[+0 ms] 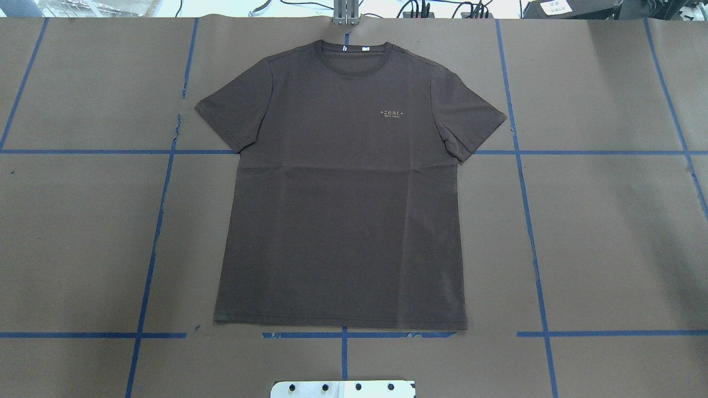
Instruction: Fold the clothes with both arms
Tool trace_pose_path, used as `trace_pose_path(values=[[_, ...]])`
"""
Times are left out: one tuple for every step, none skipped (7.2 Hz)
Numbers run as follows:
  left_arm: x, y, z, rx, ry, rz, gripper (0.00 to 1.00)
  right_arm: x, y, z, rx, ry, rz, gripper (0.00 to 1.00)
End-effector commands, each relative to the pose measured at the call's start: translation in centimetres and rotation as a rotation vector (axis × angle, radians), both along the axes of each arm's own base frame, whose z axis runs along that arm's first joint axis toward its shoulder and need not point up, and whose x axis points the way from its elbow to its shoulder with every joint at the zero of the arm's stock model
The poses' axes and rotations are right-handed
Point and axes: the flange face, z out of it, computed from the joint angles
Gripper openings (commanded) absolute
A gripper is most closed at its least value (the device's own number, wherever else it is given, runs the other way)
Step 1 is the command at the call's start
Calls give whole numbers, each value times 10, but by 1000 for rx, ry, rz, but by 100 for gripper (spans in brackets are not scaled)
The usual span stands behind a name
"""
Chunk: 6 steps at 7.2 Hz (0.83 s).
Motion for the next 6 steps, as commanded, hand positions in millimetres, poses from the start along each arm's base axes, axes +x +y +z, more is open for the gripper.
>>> trace_pose_path(values=[[-6, -20, -60, 284, -65, -30, 100, -19, -46, -69, 129, -8, -10, 100], [-12, -30, -84, 440, -106, -94, 100, -19, -67, -95, 176, 18, 20, 100], [-11, -27, -83, 482, -94, -103, 100, -19, -70, -97, 216, 20, 29, 100], [-10, -38, -69, 462, -94, -104, 100, -20, -77, -84, 257, 7, 28, 100], [-10, -39, -75, 481, -93, -106, 100, -36, -87, -77, 314, -9, 6, 100], [-10, -39, -78, 505, -90, -107, 100, -73, -90, -86, 317, -42, 14, 100]])
